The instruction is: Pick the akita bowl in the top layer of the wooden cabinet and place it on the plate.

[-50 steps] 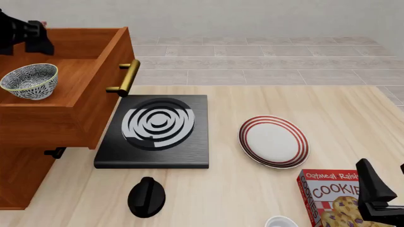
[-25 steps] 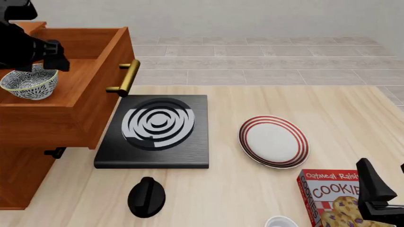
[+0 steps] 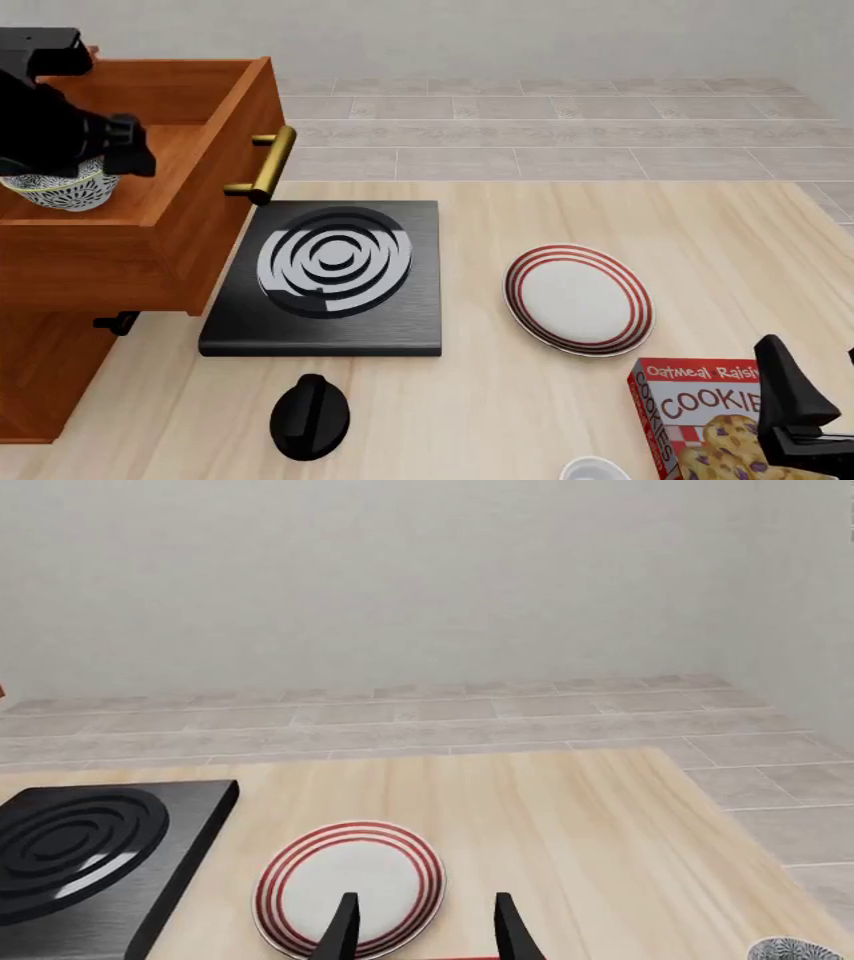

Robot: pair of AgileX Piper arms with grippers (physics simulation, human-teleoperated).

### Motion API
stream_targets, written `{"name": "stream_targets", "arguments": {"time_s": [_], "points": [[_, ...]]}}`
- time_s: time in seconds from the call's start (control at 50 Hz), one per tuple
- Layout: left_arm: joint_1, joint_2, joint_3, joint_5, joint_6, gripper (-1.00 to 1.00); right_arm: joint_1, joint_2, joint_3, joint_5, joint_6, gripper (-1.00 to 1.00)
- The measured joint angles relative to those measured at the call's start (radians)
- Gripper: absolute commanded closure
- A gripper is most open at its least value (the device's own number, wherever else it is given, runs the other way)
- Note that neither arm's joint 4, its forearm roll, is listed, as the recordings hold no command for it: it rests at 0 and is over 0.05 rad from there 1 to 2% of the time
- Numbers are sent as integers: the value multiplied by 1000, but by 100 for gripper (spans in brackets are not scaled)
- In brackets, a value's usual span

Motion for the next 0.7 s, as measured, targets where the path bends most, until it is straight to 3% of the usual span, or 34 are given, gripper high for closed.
{"name": "stream_targets", "arguments": {"time_s": [0.7], "points": [[14, -1, 75, -66, 17, -100, -3, 24, 0, -23, 0, -100]]}}
